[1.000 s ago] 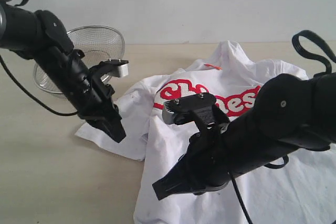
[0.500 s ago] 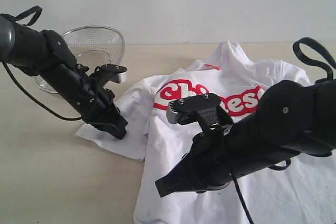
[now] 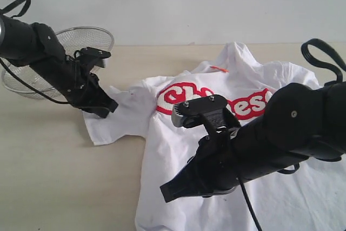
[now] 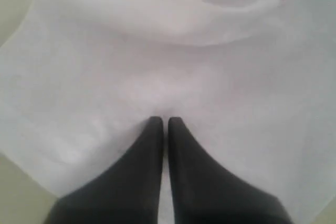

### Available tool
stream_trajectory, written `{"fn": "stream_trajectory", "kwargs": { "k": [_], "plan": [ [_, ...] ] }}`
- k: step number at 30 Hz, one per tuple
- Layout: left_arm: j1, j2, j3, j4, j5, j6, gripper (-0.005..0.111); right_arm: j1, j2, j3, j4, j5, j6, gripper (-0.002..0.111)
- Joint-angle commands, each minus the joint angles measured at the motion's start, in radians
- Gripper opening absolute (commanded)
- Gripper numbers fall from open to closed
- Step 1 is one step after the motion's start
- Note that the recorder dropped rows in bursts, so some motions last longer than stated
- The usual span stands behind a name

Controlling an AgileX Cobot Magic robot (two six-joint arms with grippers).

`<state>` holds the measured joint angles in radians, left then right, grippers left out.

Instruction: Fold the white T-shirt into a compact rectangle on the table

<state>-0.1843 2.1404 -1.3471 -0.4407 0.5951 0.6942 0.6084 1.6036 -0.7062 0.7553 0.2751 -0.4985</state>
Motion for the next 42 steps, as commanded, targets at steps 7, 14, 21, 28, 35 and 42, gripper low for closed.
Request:
{"fn": "stream_trajectory", "kwargs": {
  "k": [7, 14, 21, 28, 35, 42],
  "plan": [
    [0.058, 0.0, -0.073, -0.093, 0.118, 0.067, 0.004, 0.003, -0.008, 0.006, -0.006, -0.064, -0.017, 0.0],
    [0.04, -0.017, -0.12, -0.352, 0.214, 0.237, 0.004, 0.001, -0.006, 0.006, -0.006, -0.096, -0.017, 0.0],
    [0.037, -0.112, -0.132, -0.298, 0.174, 0.201, 0.004, 0.001, 0.017, 0.006, -0.006, -0.136, -0.023, 0.0],
    [-0.003, -0.062, -0.176, -0.29, 0.134, 0.196, 0.004, 0.001, 0.064, 0.006, -0.006, -0.149, -0.013, 0.0],
    [-0.035, 0.032, -0.263, -0.264, 0.103, 0.166, 0.004, 0.001, 0.06, 0.006, -0.006, -0.182, -0.009, 0.0],
    [-0.037, 0.106, -0.364, -0.251, 0.118, 0.147, 0.004, 0.001, 0.06, 0.006, -0.006, -0.182, -0.015, 0.0]
  ]
}}
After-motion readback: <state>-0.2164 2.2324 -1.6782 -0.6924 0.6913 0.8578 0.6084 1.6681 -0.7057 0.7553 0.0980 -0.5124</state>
